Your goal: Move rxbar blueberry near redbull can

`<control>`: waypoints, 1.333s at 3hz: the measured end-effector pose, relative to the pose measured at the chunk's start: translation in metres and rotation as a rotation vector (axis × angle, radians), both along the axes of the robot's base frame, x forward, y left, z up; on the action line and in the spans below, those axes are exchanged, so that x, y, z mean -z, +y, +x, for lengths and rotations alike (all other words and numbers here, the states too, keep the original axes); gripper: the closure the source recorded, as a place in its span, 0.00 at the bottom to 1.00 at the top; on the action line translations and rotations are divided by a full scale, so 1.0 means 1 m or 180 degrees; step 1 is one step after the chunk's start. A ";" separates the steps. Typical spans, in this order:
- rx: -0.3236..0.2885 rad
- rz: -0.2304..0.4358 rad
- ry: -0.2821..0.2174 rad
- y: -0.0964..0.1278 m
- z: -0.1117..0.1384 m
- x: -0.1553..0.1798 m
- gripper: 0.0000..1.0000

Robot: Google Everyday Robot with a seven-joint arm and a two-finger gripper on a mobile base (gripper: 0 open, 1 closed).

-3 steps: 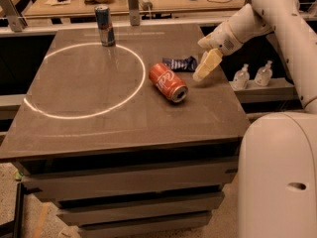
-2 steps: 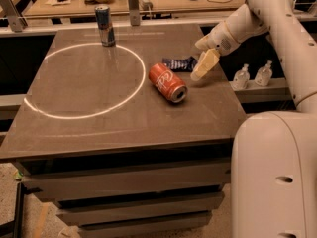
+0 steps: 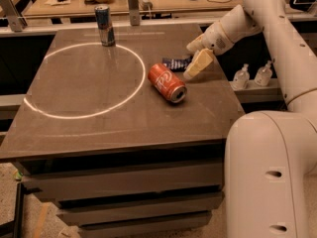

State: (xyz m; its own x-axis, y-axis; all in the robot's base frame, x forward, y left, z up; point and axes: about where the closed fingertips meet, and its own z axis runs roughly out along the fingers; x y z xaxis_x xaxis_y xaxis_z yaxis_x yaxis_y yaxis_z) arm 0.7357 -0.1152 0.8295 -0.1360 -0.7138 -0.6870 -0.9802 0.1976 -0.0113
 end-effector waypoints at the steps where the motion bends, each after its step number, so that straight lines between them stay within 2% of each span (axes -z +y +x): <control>1: -0.0060 0.0017 0.0033 0.007 0.001 0.004 0.41; 3: -0.0074 0.0020 0.0091 0.010 -0.001 0.005 0.87; 4: 0.0014 0.0101 0.0039 0.010 0.000 -0.012 1.00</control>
Offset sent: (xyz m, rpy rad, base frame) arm -0.0063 0.0040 0.0004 -0.0052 0.0477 0.0579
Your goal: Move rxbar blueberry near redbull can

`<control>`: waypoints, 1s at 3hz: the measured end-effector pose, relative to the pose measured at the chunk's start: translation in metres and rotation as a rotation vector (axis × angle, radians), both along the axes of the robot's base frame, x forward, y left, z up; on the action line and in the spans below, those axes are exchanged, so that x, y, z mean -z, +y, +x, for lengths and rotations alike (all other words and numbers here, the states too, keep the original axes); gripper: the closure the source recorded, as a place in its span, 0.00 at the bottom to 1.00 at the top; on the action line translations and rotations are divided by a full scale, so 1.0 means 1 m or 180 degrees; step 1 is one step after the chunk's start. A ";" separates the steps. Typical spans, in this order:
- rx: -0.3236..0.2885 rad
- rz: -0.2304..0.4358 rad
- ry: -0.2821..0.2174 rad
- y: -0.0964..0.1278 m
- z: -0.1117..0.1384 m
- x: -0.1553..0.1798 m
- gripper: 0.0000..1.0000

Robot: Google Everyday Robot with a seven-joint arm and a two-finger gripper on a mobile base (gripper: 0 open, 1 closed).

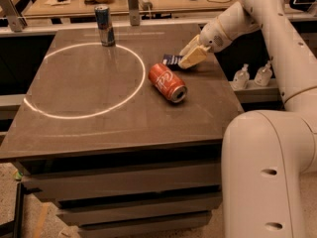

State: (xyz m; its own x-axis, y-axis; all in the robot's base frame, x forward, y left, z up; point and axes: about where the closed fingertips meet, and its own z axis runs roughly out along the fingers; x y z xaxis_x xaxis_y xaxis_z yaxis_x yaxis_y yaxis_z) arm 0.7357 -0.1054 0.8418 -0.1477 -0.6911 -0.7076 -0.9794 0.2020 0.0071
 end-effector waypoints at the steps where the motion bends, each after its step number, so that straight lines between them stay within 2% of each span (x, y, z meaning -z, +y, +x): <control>1: 0.0153 0.0208 -0.0091 0.000 0.002 -0.027 1.00; 2: 0.0374 0.0510 -0.0206 0.004 0.006 -0.057 1.00; 3: 0.0750 0.0697 -0.0254 0.012 0.012 -0.075 1.00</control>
Offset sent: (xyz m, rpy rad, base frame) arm -0.0024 0.0084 0.0954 0.2920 -0.1361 -0.2317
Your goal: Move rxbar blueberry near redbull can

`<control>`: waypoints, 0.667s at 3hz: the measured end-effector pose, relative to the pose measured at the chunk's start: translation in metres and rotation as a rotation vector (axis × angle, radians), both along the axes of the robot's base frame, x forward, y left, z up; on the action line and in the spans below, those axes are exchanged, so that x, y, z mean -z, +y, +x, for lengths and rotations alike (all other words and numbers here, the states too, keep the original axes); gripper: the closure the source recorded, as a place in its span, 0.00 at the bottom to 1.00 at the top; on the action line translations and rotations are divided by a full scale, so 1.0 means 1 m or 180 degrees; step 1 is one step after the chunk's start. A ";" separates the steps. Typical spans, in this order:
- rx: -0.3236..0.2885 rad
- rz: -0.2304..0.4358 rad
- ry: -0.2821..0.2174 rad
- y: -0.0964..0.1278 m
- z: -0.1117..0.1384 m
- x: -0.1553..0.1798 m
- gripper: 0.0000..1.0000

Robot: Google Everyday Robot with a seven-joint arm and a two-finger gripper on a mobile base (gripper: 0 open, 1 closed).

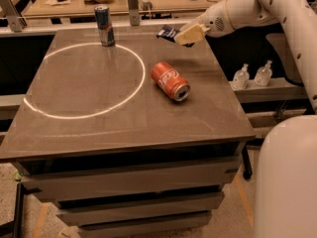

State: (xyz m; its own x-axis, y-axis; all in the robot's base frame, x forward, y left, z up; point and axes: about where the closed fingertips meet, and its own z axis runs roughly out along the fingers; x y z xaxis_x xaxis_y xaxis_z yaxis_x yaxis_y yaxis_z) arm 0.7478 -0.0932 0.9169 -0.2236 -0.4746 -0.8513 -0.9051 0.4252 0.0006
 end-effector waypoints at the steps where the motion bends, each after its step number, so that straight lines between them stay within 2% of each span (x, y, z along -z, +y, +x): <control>1: 0.0266 0.0132 -0.0034 0.020 -0.004 -0.006 1.00; 2: 0.0437 0.0259 -0.0005 0.046 -0.004 0.024 1.00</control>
Offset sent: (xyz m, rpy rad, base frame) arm 0.0145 0.0710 -0.0567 0.1619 -0.0443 -0.2776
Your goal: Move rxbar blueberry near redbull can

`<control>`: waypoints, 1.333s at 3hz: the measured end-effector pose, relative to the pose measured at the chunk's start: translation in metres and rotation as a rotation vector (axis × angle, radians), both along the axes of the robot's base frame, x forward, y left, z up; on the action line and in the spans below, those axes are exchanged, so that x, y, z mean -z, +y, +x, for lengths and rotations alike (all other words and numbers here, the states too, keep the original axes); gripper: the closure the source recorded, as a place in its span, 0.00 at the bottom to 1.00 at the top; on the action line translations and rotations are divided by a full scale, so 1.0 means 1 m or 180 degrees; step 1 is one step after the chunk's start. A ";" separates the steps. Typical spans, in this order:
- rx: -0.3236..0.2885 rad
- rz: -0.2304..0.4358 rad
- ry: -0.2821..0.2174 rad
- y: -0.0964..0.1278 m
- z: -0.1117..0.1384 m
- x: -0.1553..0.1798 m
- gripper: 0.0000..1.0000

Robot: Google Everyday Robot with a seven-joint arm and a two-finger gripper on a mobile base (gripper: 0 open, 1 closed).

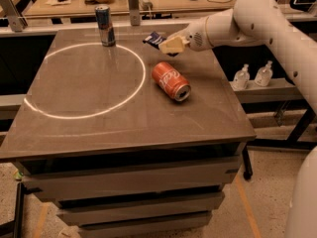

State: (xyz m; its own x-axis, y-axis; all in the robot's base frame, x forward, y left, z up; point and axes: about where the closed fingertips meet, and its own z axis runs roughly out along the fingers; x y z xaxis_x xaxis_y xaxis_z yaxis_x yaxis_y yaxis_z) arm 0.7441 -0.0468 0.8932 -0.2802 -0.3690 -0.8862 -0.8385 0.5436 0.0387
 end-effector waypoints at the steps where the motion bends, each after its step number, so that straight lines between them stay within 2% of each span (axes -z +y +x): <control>1: 0.0143 0.0134 -0.0089 0.023 0.013 0.015 1.00; 2: 0.0262 0.0248 -0.0254 0.039 0.031 0.013 1.00; 3: 0.0287 0.0304 -0.0378 0.054 0.048 0.009 1.00; 4: 0.0219 0.0338 -0.0435 0.072 0.061 0.008 1.00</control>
Offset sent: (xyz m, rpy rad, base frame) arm 0.0538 0.0513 -0.0046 0.1219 -0.1513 -0.1392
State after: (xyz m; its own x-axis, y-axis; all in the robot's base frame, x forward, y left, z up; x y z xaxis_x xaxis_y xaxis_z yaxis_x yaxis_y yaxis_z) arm 0.8055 0.0256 0.8855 -0.1760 -0.2554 -0.9507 -0.8007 0.5989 -0.0127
